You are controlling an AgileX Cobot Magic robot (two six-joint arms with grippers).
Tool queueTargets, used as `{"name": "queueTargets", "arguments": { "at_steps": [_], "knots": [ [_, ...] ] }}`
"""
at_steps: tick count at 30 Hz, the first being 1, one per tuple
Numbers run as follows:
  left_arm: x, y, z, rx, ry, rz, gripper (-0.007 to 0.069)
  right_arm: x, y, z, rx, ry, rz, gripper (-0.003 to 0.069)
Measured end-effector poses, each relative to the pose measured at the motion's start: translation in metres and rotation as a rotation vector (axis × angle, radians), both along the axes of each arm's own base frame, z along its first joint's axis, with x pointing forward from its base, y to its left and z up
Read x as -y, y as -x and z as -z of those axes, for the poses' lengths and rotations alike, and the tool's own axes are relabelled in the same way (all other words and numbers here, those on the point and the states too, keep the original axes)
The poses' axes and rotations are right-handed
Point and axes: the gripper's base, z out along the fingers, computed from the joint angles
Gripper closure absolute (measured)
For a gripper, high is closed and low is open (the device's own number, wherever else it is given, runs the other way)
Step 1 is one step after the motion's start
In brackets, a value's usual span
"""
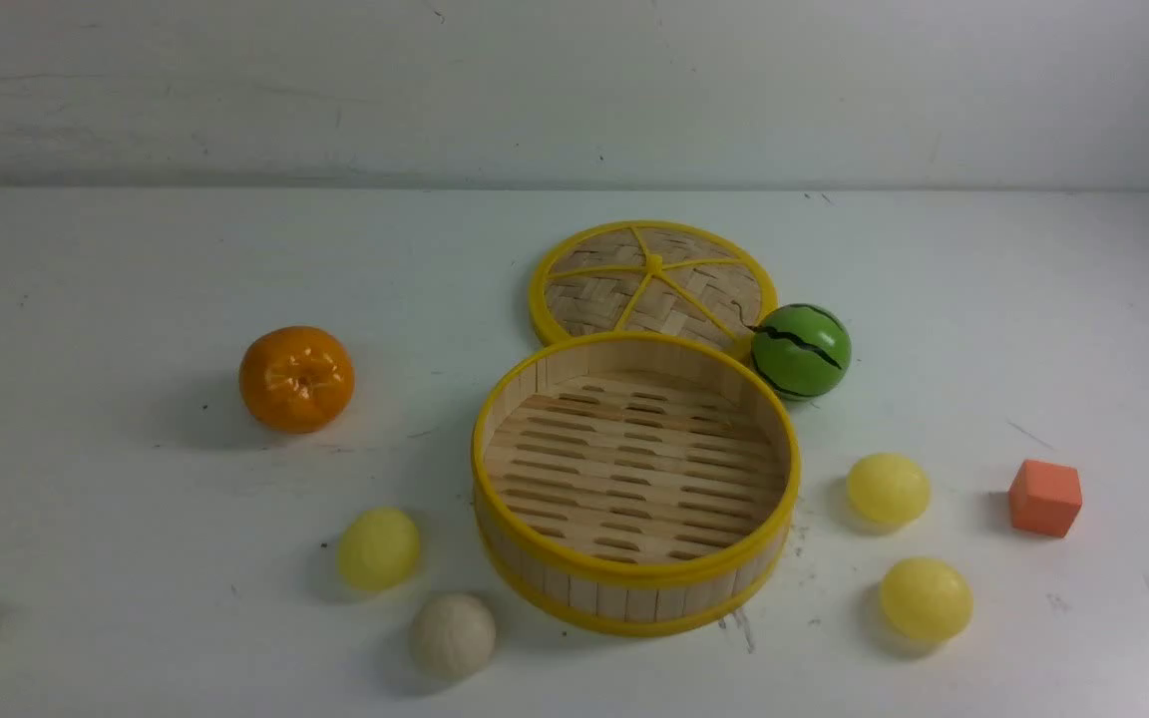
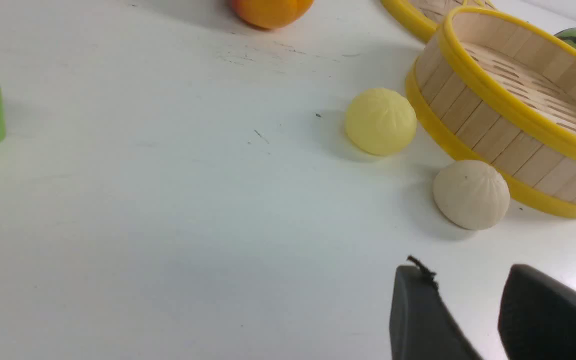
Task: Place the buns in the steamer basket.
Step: Use the left arm to grab a steamed stuffed bun
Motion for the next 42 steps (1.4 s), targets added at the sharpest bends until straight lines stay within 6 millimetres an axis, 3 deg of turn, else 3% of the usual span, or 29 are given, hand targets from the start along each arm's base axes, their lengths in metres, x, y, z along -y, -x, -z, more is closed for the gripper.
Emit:
{"name": "queueTargets", "arguments": {
  "at_steps": [27,31,33,34,35,38,42],
  "knots": [
    [0.000,0.000,0.000,0.005,-0.021,0.002,0.0387,0.000,0.000,0.000,0.000,0.000,0.000,0.0420],
    [0.001,-0.001,-0.005,0.029,0.113,-0.022,0.0387,0.000,0.000,0.000,0.000,0.000,0.000,0.0420],
    [0.002,-0.002,-0.012,0.054,0.330,-0.058,0.0387,0.000,0.000,0.000,0.000,0.000,0.000,0.0420],
    [0.002,-0.003,-0.013,0.057,0.347,-0.062,0.0387,0.000,0.000,0.000,0.000,0.000,0.000,0.0420],
    [0.000,-0.004,-0.019,0.087,0.506,-0.098,0.0387,0.000,0.000,0.000,0.000,0.000,0.000,0.0420],
    [-0.006,-0.006,-0.028,0.156,0.693,-0.171,0.0387,0.000,0.000,0.000,0.000,0.000,0.000,0.0420],
    [-0.014,-0.006,-0.035,0.242,0.718,-0.236,0.0419,0.000,0.000,0.000,0.000,0.000,0.000,0.0420]
  ]
}}
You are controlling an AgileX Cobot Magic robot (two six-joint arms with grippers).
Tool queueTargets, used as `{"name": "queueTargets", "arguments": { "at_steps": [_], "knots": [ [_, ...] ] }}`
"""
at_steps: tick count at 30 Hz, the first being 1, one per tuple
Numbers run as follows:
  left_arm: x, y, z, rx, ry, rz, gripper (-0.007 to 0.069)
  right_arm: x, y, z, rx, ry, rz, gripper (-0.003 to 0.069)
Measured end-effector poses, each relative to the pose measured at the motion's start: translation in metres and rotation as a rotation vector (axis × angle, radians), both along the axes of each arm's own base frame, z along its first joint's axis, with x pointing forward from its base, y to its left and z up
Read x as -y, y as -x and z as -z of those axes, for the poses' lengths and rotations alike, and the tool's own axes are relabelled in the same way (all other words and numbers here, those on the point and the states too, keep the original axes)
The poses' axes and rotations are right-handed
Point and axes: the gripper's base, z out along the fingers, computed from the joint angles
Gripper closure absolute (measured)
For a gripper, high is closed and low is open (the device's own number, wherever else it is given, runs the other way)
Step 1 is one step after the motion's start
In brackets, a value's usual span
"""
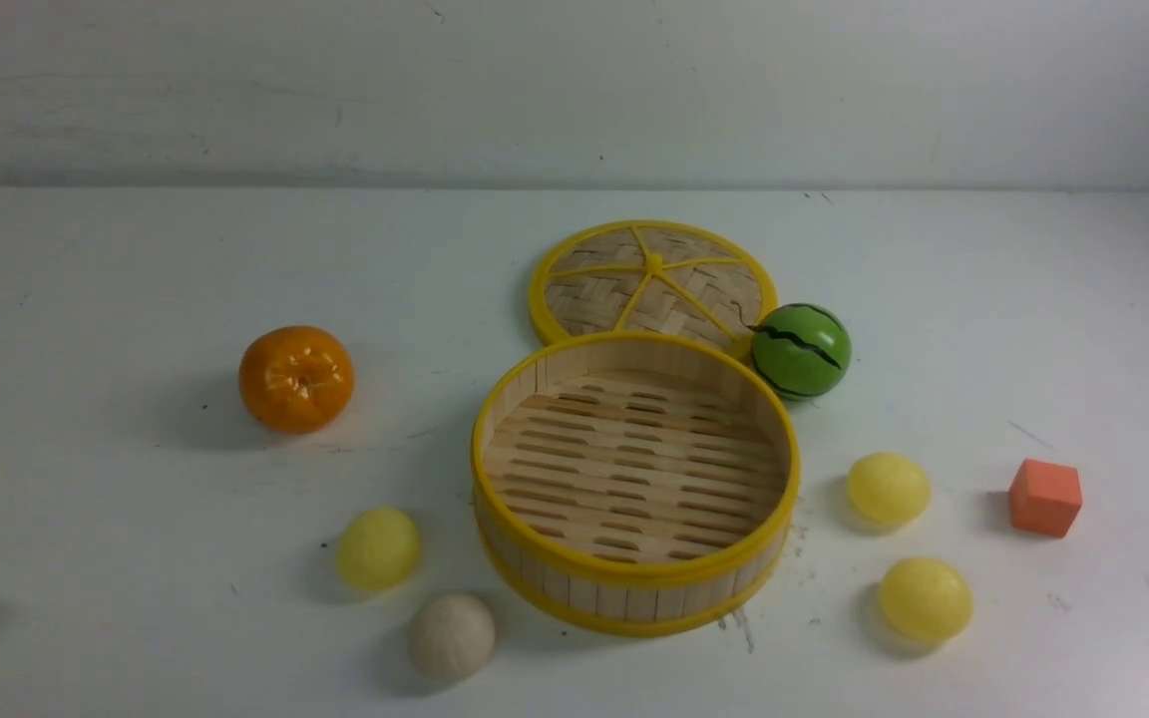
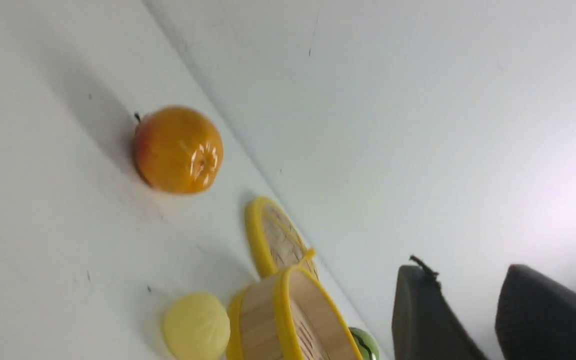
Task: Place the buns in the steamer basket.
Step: Use the left arm to grab a steamed stuffed bun
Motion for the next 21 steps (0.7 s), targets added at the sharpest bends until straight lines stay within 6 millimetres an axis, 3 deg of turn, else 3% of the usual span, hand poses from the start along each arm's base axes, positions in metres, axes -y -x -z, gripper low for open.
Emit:
{"name": "queueTargets", "arguments": {
  "at_steps": [4,5,6,7,9,10,12,15,17,21],
  "knots": [
    [0.013,0.005,-0.025,0.014,-0.128,0.138,0.0562,0.000,0.000,0.000,0.000,0.000,0.000,0.0420],
    [0.014,0.005,-0.027,0.012,-0.131,0.147,0.0562,0.000,0.000,0.000,0.000,0.000,0.000,0.0420],
    [0.021,0.004,-0.044,-0.011,-0.204,0.230,0.0636,0.000,0.000,0.000,0.000,0.000,0.000,0.0420],
    [0.022,0.004,-0.046,-0.017,-0.207,0.239,0.0636,0.000,0.000,0.000,0.000,0.000,0.000,0.0420],
    [0.034,-0.004,-0.068,-0.095,-0.315,0.375,0.0638,0.000,0.000,0.000,0.000,0.000,0.000,0.0420],
    [0.035,-0.006,-0.067,-0.114,-0.318,0.389,0.0638,0.000,0.000,0.000,0.000,0.000,0.000,0.0420],
    [0.046,-0.025,-0.085,-0.278,-0.459,0.564,0.0638,0.000,0.000,0.000,0.000,0.000,0.000,0.0420],
    [0.051,-0.045,-0.089,-0.429,-0.538,0.676,0.0638,0.000,0.000,0.000,0.000,0.000,0.000,0.0420],
    [0.053,-0.077,-0.092,-0.605,-0.600,0.758,0.0638,0.000,0.000,0.000,0.000,0.000,0.000,0.0420],
    [0.055,-0.130,-0.081,-0.770,-0.607,0.784,0.0638,0.000,0.000,0.000,0.000,0.000,0.000,0.0420]
  ]
}}
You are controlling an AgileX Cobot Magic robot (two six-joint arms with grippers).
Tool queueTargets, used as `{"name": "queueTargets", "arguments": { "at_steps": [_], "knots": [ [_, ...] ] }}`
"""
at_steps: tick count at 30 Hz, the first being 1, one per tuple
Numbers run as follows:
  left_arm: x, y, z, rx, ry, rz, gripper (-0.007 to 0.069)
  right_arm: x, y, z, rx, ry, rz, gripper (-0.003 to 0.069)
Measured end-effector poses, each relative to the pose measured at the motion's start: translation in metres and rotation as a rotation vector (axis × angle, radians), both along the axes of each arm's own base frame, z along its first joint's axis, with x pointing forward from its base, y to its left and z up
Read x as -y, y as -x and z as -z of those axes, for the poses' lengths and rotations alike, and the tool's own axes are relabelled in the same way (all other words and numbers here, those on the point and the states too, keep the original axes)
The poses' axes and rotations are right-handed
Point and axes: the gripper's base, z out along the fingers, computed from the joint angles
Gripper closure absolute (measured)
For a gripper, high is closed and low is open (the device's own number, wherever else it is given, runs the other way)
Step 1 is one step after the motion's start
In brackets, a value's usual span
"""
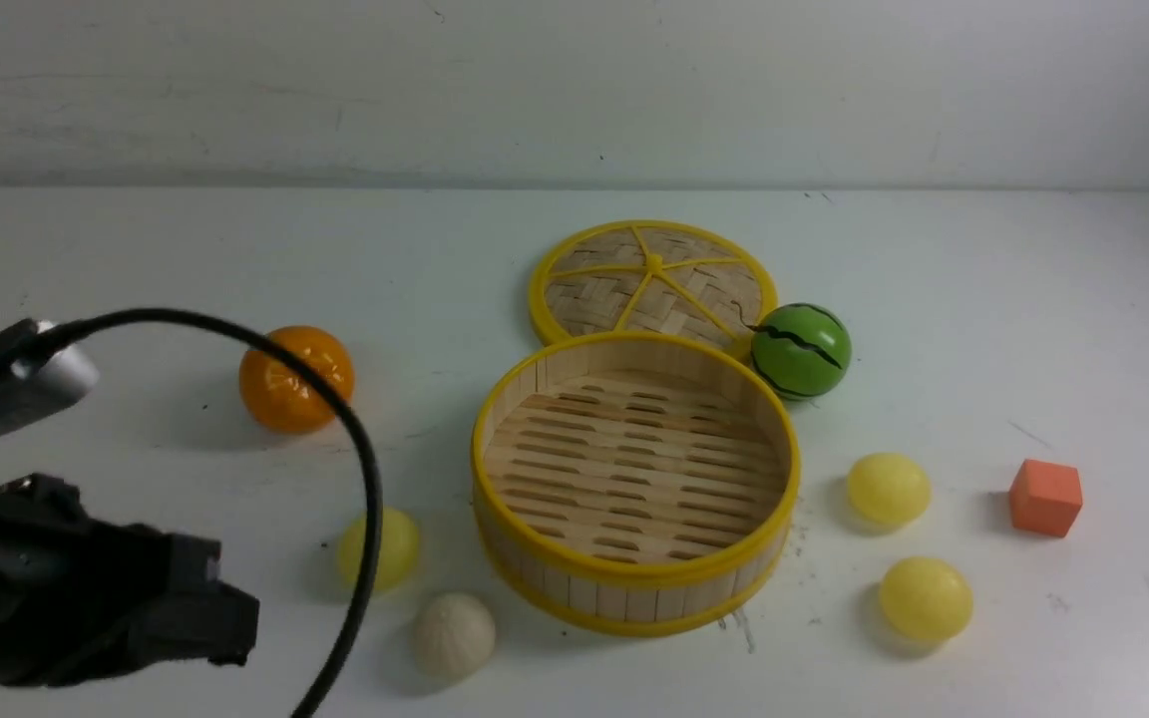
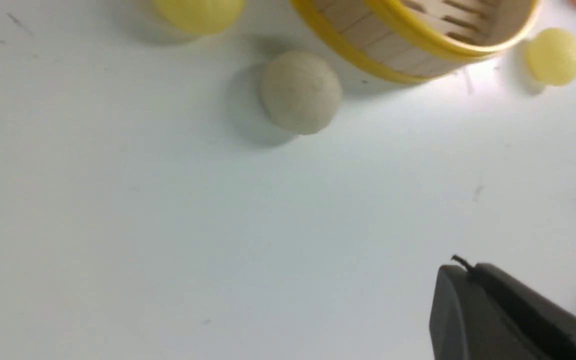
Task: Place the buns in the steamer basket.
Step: Use the left arm to grab a steamed stuffed bun
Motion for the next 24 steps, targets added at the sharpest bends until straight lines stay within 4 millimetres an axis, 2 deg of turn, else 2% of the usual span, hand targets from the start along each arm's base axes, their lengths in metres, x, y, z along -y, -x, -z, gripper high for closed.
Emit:
{"name": "queueTargets", "arguments": {
  "at_steps": [2,4,8,9,11,12,14,17,22,24],
  "knots": [
    [0.007,-0.029,0.007,-0.081,-0.020,0.032,0.0638,0.000,0.000,0.000,0.000,0.000,0.000,0.0420],
    [0.020,-0.047,0.012,-0.120,-0.049,0.099,0.0638,0.000,0.000,0.000,0.000,0.000,0.000,0.0420],
    [0.060,-0.073,0.020,-0.168,-0.177,0.240,0.0638,0.000,0.000,0.000,0.000,0.000,0.000,0.0420],
    [0.061,-0.073,0.020,-0.171,-0.184,0.243,0.0638,0.000,0.000,0.000,0.000,0.000,0.000,0.0420],
    [0.073,-0.094,0.027,-0.200,-0.277,0.240,0.0638,0.000,0.000,0.000,0.000,0.000,0.000,0.0420],
    [0.073,-0.096,0.028,-0.199,-0.292,0.242,0.0638,0.000,0.000,0.000,0.000,0.000,0.000,0.0420],
    [0.076,-0.118,0.035,-0.194,-0.364,0.227,0.0638,0.000,0.000,0.000,0.000,0.000,0.000,0.0420],
    [0.077,-0.133,0.041,-0.181,-0.414,0.220,0.0638,0.000,0.000,0.000,0.000,0.000,0.000,0.0420],
    [0.074,-0.148,0.054,-0.179,-0.418,0.175,0.0638,0.000,0.000,0.000,0.000,0.000,0.000,0.0420],
    [0.066,-0.158,0.061,-0.166,-0.410,0.136,0.0627,0.000,0.000,0.000,0.000,0.000,0.000,0.0420]
  ]
}}
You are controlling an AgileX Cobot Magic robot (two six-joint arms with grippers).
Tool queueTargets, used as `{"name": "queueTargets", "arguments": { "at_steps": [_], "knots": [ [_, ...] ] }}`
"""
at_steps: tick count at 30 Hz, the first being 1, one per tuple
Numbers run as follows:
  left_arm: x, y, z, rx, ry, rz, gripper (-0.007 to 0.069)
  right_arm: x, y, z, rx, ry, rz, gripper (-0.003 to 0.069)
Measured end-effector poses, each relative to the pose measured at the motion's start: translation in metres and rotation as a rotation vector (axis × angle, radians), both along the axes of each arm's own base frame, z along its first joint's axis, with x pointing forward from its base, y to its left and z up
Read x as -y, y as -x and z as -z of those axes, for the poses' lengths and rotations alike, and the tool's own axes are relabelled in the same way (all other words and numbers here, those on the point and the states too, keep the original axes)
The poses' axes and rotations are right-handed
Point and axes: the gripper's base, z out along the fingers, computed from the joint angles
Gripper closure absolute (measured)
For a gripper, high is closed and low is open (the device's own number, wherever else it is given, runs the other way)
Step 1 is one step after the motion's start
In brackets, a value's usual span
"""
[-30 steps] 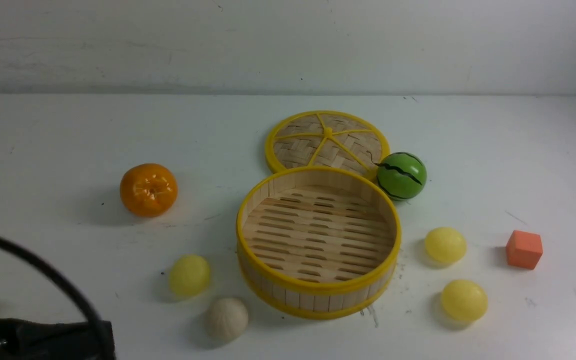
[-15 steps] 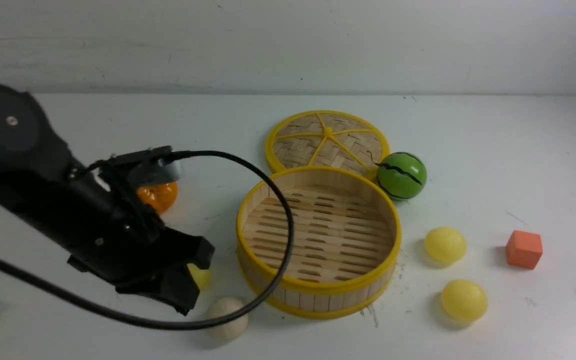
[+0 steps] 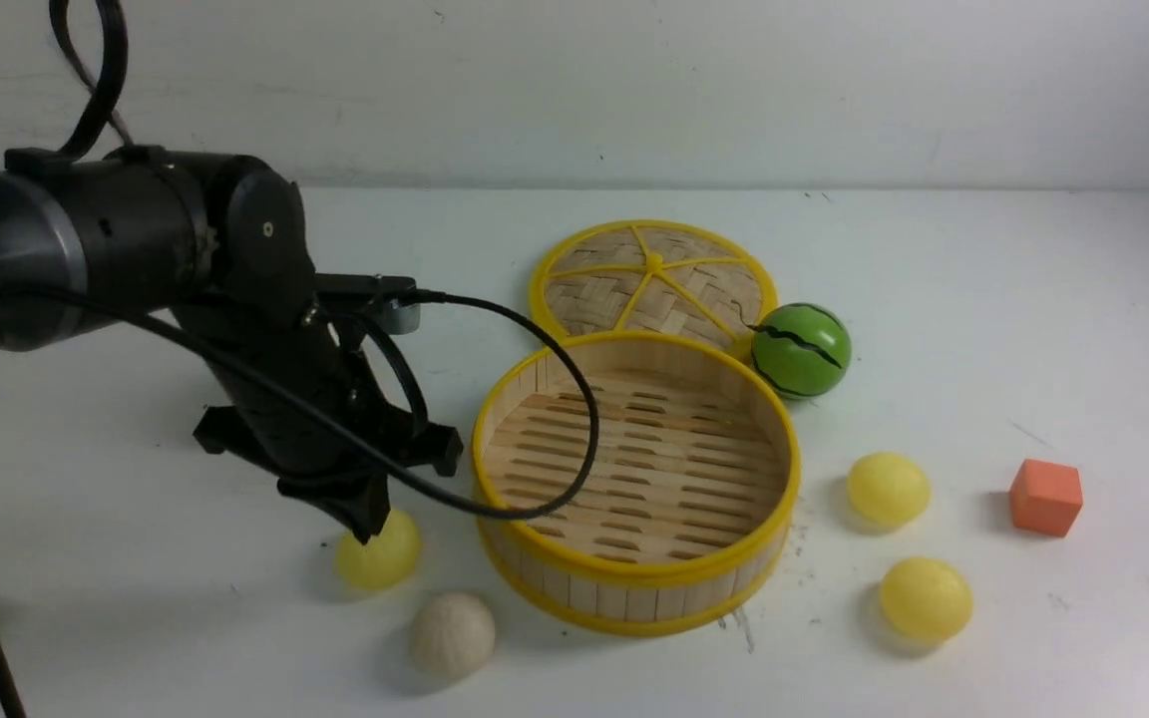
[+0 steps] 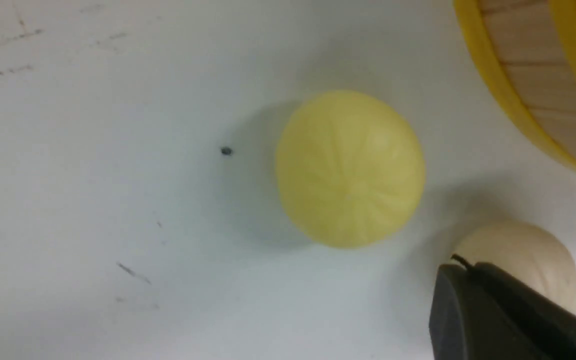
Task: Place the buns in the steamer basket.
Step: Use the left arm to grab a steamed stuffed bun
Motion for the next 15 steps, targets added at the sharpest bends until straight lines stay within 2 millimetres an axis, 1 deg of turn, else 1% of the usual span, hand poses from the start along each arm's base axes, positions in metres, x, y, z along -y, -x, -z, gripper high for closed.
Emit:
{"name": "queueTargets", "arguments": {
  "at_steps": [3,5,6,8,9,12,15],
  "knots": [
    [-0.011,-0.010,0.008,0.019,-0.002,-0.028,0.0561,0.000,0.000,0.000,0.000,-0.001,0.000,0.0420],
    [-0.011,-0.012,0.010,0.025,-0.003,-0.024,0.0541,0.000,0.000,0.000,0.000,-0.001,0.000,0.0420],
    [-0.011,-0.013,0.013,0.025,-0.006,-0.017,0.0506,0.000,0.000,0.000,0.000,-0.001,0.000,0.0420],
    [-0.011,-0.015,0.016,0.026,-0.008,-0.014,0.0472,0.000,0.000,0.000,0.000,-0.001,0.000,0.0420],
    [-0.010,-0.017,0.022,0.025,-0.010,-0.013,0.0426,0.000,0.000,0.000,0.000,-0.001,0.000,0.0420],
    [-0.010,-0.021,0.027,0.038,-0.011,-0.012,0.0384,0.000,0.000,0.000,0.000,-0.001,0.000,0.0420],
    [-0.009,-0.023,0.030,0.052,-0.013,-0.002,0.0366,0.000,0.000,0.000,0.000,-0.001,0.000,0.0420]
  ]
}}
